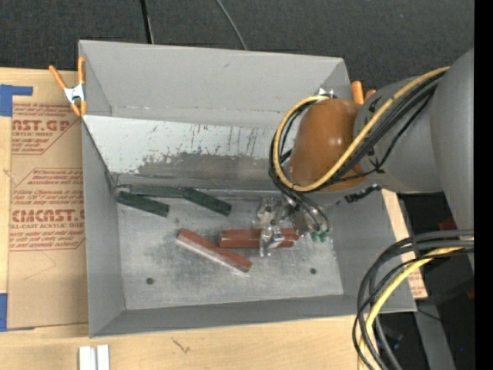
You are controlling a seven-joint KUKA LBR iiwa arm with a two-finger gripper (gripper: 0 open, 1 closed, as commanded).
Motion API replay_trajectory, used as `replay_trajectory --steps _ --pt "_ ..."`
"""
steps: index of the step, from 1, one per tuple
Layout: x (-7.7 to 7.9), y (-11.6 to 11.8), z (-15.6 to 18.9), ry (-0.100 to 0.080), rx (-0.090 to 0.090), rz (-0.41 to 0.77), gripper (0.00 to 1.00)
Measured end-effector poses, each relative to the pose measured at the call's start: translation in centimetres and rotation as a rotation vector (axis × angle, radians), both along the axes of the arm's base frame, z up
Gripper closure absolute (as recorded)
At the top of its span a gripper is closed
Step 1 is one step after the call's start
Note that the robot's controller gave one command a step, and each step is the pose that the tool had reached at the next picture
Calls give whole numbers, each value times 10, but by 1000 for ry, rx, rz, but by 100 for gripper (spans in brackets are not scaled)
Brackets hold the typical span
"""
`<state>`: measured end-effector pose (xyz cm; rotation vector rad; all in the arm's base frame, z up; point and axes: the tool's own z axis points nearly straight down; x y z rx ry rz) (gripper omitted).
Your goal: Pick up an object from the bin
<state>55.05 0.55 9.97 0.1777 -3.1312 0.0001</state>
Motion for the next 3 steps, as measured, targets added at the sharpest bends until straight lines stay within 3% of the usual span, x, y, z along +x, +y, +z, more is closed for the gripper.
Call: replay_trajectory --steps 3 --pt "2 0 37 -9 0 0 100"
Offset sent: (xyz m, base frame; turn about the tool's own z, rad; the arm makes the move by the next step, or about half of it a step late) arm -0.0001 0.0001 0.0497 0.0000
